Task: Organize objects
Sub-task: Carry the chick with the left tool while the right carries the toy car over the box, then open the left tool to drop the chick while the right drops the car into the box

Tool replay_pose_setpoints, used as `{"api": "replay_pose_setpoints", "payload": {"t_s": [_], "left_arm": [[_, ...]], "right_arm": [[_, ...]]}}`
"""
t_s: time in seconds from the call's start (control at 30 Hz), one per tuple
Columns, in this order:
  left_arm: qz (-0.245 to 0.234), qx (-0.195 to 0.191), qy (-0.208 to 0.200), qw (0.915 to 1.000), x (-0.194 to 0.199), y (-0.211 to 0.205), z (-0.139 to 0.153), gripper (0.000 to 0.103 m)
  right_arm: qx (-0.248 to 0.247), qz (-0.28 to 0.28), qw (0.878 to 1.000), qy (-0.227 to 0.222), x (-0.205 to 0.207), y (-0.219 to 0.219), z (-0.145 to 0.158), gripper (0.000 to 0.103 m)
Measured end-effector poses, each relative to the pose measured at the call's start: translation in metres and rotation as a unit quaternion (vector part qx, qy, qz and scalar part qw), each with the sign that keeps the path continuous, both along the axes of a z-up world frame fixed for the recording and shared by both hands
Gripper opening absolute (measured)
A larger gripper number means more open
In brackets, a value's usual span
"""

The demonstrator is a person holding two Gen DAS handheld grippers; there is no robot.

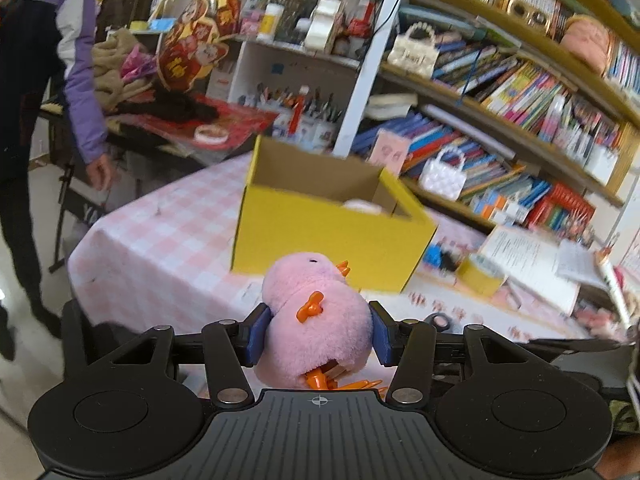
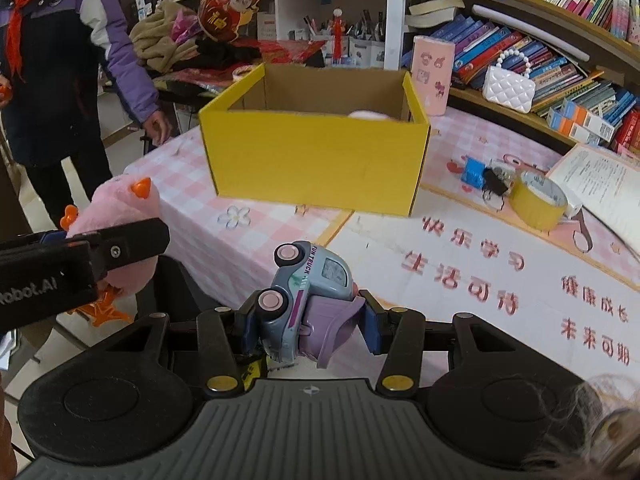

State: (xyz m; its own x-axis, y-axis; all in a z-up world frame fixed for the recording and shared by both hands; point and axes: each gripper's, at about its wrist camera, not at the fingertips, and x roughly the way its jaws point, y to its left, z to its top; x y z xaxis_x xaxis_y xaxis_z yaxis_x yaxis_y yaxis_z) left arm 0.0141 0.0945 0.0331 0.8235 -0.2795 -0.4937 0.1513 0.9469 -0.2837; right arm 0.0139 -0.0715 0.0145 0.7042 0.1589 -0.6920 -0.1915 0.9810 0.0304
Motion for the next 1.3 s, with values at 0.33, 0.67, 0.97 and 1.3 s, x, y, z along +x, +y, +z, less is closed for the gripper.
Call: {"api": "replay_pose_setpoints", "payload": {"t_s": [0.33, 0.67, 0.97, 1.3], "left_arm": [[0.015, -0.010, -0.059, 0.9981, 0.070, -0.010, 0.040, 0.050], [0.038, 0.019, -0.062, 0.9972, 0.162, -0.039, 0.050, 0.050], [0.077, 0.077, -0.002, 0.9940, 0.236, -0.060, 0.022, 0.050], [0.062, 0.152, 0.102, 0.9810, 0.277, -0.079, -0.023, 0.050]], "right_arm": [[0.015, -0.002, 0.998, -0.059, 0.065, -0.015, 0.040, 0.046], [0.018, 0.023, 0.995, -0.099, 0.169, -0.033, 0.071, 0.046], [0.014, 0.038, 0.994, -0.097, 0.273, -0.032, 0.069, 0.046], [-0.014, 0.099, 0.995, -0.003, 0.352, -0.010, 0.024, 0.046]]}}
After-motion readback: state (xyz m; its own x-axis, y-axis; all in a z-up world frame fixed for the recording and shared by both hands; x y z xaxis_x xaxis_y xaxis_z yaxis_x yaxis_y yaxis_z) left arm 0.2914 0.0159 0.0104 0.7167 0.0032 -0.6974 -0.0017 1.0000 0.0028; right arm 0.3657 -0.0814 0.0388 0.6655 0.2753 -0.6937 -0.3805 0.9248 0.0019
